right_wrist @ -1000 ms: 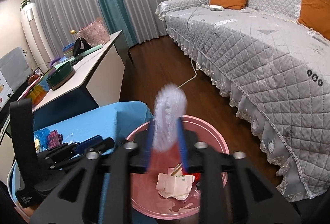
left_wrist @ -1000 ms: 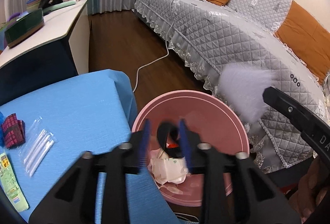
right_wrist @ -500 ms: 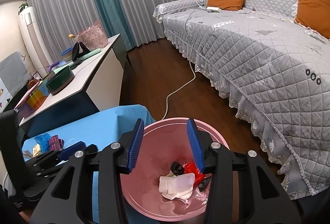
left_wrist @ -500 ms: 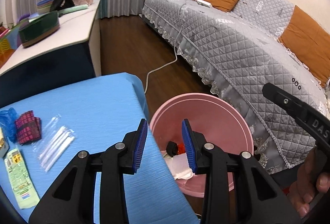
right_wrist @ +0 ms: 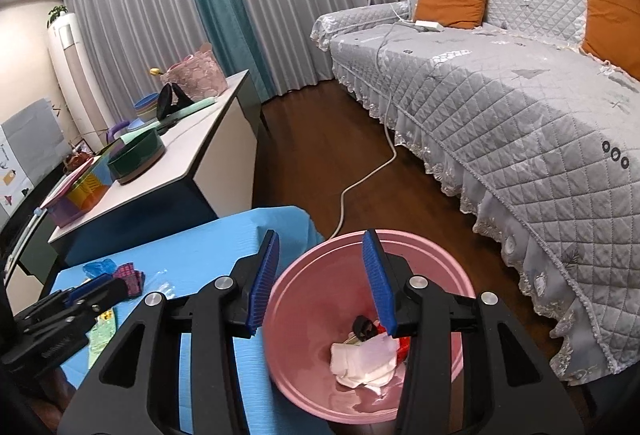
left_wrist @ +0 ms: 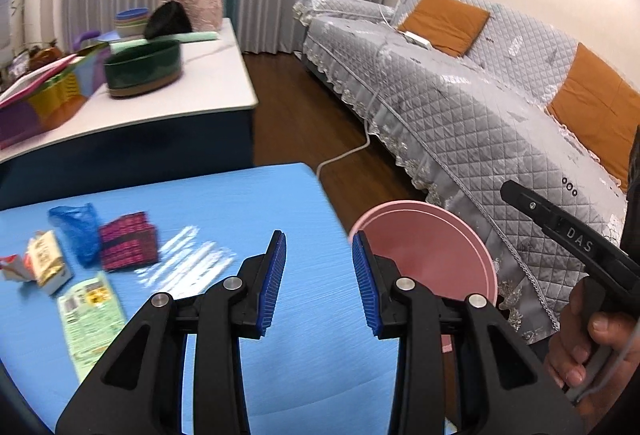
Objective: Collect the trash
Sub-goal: 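Move both grippers back to the table toward the remaining trash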
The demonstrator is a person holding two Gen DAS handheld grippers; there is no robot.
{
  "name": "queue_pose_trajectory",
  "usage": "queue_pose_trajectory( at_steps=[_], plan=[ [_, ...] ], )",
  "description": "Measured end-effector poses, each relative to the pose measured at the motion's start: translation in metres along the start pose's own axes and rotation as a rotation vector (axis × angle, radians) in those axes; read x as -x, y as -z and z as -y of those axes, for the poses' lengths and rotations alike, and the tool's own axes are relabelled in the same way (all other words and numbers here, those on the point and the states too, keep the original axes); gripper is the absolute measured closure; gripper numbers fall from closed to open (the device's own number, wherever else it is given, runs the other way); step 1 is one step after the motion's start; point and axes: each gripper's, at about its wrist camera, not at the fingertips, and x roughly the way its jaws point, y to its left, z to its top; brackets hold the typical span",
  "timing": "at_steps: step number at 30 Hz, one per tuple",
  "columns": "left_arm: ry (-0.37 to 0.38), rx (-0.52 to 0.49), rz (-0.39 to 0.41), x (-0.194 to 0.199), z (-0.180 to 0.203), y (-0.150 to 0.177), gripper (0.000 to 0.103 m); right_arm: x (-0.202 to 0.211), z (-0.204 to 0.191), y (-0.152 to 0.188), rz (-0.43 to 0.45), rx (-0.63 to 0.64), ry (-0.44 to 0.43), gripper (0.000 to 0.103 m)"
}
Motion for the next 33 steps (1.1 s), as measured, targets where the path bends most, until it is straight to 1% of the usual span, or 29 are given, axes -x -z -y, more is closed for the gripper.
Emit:
queue_pose_trajectory(
  at_steps=[2,10,16,19,21,23,25,28,30,33],
  plan=[
    [-0.013,0.011,0.01,0.01,-0.012,0.002,0.068,0.002,-0.006,0.002,0.0,0.002,-0.009,0.059],
    [-0.082,0.044,0.053,0.052,-0.07,0.009,0.068,0.008,-0.036,0.01,0.003,0.02,-0.06,0.064],
    [-0.156,0.05,0.087,0.084,-0.121,0.007,0.068,0.004,-0.07,0.02,-0.008,0.069,-0.1,0.065],
    [-0.197,0.078,0.108,0.096,-0.15,0.005,0.068,0.001,-0.087,0.026,-0.017,0.095,-0.123,0.066],
    [-0.214,0.107,0.116,0.099,-0.162,0.005,0.068,-0.004,-0.102,0.032,-0.032,0.116,-0.141,0.067],
    [-0.231,0.15,0.123,0.101,-0.179,0.011,0.068,-0.01,-0.115,0.038,-0.048,0.135,-0.155,0.068],
    [-0.246,0.17,0.123,0.1,-0.187,0.017,0.068,-0.015,-0.126,0.043,-0.063,0.154,-0.168,0.068],
    [-0.272,0.214,0.108,0.093,-0.205,0.029,0.068,-0.024,-0.143,0.052,-0.085,0.193,-0.184,0.068],
    [-0.287,0.262,0.093,0.087,-0.219,0.035,0.068,-0.03,-0.153,0.058,-0.099,0.214,-0.191,0.068],
    [-0.3,0.279,0.085,0.082,-0.232,0.041,0.068,-0.042,-0.168,0.067,-0.125,0.245,-0.205,0.068]
  ],
)
